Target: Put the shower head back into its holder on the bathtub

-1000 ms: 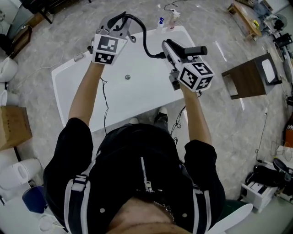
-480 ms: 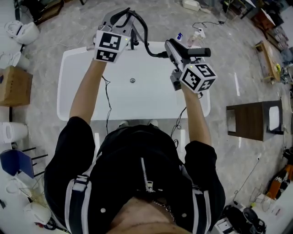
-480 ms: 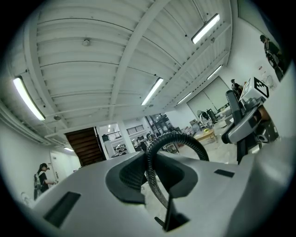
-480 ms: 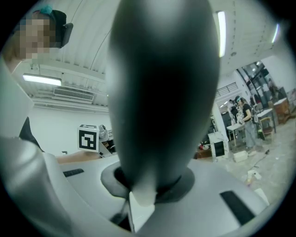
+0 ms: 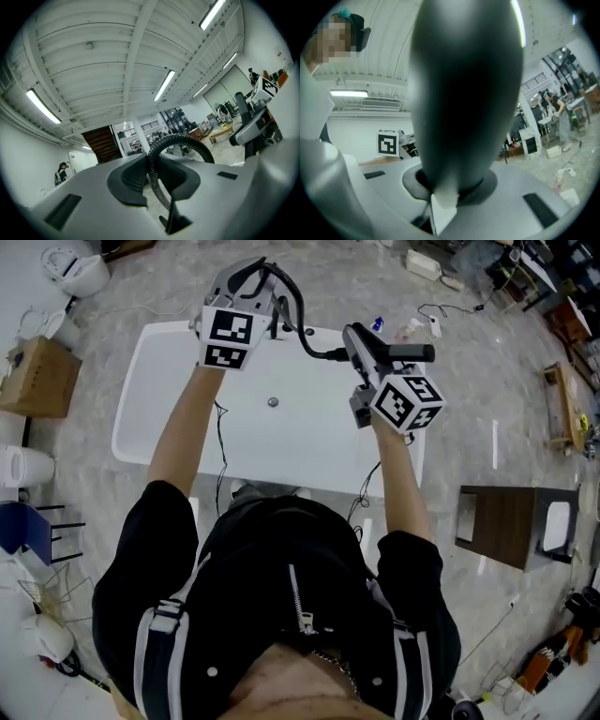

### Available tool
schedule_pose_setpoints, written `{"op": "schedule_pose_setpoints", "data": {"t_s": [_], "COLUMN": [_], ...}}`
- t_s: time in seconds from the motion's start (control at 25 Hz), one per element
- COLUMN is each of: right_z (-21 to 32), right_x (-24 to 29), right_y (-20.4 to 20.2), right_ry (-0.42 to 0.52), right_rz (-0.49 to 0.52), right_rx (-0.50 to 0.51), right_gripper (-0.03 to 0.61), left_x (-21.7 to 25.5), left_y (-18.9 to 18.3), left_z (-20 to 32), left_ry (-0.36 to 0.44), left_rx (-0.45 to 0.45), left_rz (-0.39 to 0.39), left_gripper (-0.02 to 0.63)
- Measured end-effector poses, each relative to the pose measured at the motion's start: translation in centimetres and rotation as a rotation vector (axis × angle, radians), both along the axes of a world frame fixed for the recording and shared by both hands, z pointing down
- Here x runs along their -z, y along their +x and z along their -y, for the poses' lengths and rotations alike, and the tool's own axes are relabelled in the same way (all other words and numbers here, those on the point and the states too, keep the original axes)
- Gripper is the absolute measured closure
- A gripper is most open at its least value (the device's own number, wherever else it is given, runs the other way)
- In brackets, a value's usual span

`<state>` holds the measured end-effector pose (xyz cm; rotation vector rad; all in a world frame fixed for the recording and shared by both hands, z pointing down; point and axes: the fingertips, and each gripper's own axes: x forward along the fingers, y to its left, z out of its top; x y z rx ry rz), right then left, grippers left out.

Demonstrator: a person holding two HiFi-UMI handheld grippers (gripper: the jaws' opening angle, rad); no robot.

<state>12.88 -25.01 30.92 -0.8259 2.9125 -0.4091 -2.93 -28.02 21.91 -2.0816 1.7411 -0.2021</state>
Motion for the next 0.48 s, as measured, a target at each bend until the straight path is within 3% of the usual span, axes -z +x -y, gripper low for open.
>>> {"op": "schedule_pose_setpoints", "data": {"t_s": [0.28, 0.48], "right_z": [0.6, 1.2], "right_x": [-0.5, 0.3], "right_y": [0.9, 1.3], "right_ry": [-0.020, -0.008], "right_rz": [0.009, 0.021], "right_rx": [-0.004, -0.023], "right_gripper": [0.500, 0.500], "left_x": [-0.2, 1.2], "left_y": [1.2, 1.8], "left_z": [1.1, 2.0], "left_ry": [0.005, 0.059], "left_rx": [0.014, -0.005], "left_rz": [0.003, 0.008], "left_gripper": [0.535, 0.535]}}
